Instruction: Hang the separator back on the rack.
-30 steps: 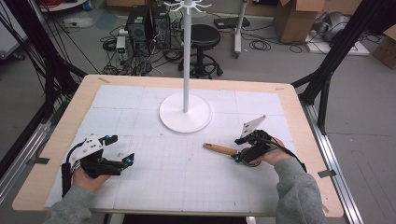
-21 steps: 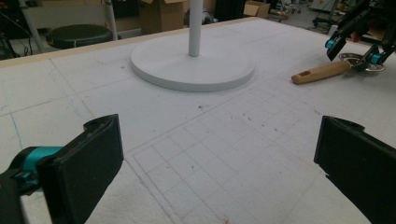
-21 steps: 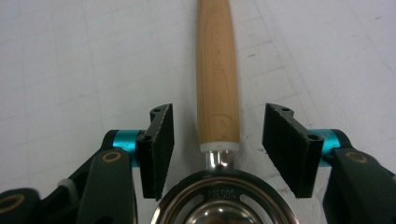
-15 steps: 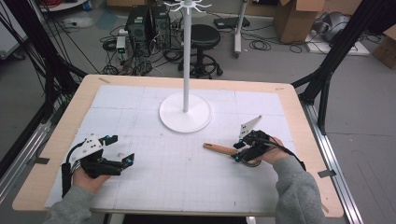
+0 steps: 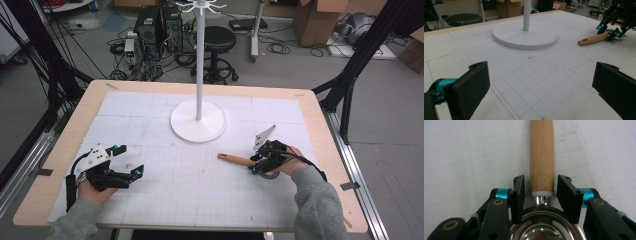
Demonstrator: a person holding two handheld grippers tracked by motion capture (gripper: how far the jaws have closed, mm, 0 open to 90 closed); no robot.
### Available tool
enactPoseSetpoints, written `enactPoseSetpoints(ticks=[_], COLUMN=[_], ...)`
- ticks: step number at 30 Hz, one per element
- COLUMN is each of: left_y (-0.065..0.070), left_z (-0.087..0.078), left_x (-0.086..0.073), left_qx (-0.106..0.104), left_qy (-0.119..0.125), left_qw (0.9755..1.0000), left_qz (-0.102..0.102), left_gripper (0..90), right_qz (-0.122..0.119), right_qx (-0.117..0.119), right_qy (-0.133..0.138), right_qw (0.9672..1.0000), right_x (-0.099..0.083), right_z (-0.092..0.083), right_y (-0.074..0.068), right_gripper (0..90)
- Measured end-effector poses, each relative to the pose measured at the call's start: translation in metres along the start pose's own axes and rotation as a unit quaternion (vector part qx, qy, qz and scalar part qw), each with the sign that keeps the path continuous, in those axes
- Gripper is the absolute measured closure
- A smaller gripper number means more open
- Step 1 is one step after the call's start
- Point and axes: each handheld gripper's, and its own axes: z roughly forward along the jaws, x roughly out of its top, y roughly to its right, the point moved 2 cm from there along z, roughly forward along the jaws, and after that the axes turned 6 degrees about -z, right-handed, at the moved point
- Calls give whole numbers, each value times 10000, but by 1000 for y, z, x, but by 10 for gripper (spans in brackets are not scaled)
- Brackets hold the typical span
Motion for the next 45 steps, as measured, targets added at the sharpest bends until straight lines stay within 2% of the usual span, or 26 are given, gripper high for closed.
enactPoseSetpoints(ticks=[7,15,21,22,38,45], left_y=[0,0,0,0,0,0], left_z=[0,0,0,0,0,0], left_x=[0,0,0,0,-1,0], left_qx=[-5,12,3,4,22,20], left_qy=[-10,-6,-10,-7,-18,-1], left_qw=[10000,10000,10000,10000,10000,10000], left_qz=[16,36,32,28,17,16], left_gripper=[18,18,18,18,18,18], right_qz=[-7,-45,69,28,12,58], right_qx=[50,54,57,36,-159,-181], right_qy=[-223,-318,-314,-358,-304,-65], right_qw=[9997,9995,9995,9993,9994,9998], right_x=[4,5,5,5,7,10], right_z=[-1,0,0,-1,-3,-9], right_y=[0,2,1,1,-4,-5], right_gripper=[616,652,687,689,695,695])
